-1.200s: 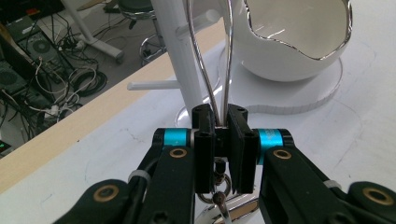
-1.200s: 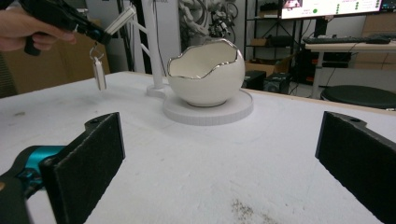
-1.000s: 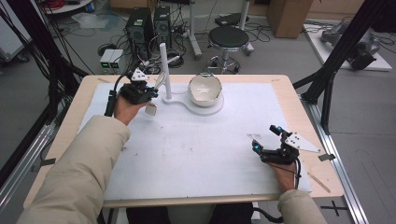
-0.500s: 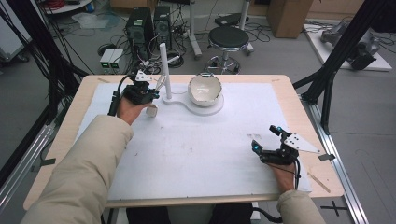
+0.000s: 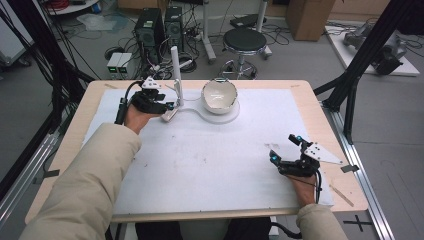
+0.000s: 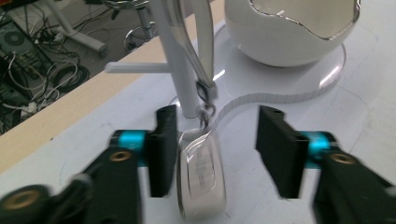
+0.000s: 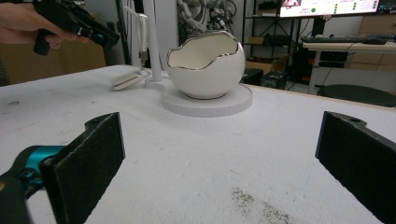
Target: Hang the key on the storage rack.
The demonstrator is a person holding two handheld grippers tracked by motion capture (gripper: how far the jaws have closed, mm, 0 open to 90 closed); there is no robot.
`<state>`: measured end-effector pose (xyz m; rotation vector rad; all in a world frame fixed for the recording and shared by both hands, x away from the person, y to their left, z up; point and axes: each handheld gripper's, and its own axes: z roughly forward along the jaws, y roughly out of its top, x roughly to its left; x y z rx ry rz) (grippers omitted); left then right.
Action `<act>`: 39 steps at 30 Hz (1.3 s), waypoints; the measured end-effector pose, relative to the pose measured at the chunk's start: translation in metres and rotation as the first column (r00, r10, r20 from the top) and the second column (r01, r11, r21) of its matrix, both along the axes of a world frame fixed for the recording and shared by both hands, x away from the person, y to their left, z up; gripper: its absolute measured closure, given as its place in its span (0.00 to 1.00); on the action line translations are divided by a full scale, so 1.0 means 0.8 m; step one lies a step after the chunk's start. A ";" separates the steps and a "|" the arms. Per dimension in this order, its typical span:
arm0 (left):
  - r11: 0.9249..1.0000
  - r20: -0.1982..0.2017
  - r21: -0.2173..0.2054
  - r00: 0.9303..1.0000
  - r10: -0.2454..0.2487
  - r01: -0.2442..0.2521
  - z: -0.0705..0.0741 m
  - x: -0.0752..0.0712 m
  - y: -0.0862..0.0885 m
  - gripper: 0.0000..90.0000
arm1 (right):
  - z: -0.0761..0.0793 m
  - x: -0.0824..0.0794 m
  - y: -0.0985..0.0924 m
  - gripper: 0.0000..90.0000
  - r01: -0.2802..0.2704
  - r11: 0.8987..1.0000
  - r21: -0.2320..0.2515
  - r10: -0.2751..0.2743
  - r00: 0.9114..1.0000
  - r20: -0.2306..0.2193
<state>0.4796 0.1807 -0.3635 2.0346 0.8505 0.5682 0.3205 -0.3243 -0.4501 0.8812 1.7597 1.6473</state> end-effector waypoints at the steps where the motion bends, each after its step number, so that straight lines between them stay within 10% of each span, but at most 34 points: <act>1: 0.999 0.009 -0.032 1.000 -0.006 0.006 0.001 -0.002 0.004 0.43 | 0.000 0.000 0.000 0.00 -0.001 1.000 -0.002 0.001 1.000 0.000; 6: 0.984 -0.081 -0.147 0.990 -0.115 0.102 0.003 -0.013 0.019 0.13 | 0.000 -0.001 0.000 0.00 -0.003 1.000 -0.002 0.003 1.000 0.002; 9: 0.970 0.019 -0.173 0.985 -0.169 0.170 0.005 -0.046 0.033 0.04 | 0.000 -0.001 0.000 0.00 -0.003 1.000 0.004 0.003 1.000 -0.004; 14: 0.965 0.175 -0.204 0.976 -0.130 0.165 -0.001 -0.116 0.080 0.02 | 0.000 0.000 -0.001 0.00 0.004 1.000 0.000 -0.004 1.000 0.004; 21: 0.950 0.255 -0.296 0.967 -0.025 0.102 -0.024 -0.173 0.133 0.02 | 0.000 0.000 -0.001 0.00 0.003 1.000 0.007 -0.003 1.000 0.000; 26: 0.927 0.253 -0.367 0.967 0.014 0.083 -0.040 -0.197 0.154 0.02 | 0.000 -0.001 -0.001 0.00 0.003 1.000 0.011 -0.003 1.000 -0.004; 39: 0.915 0.339 -0.386 0.940 0.021 0.119 -0.072 -0.236 0.154 0.02 | 0.000 -0.001 0.000 0.00 0.007 1.000 0.006 -0.007 1.000 0.001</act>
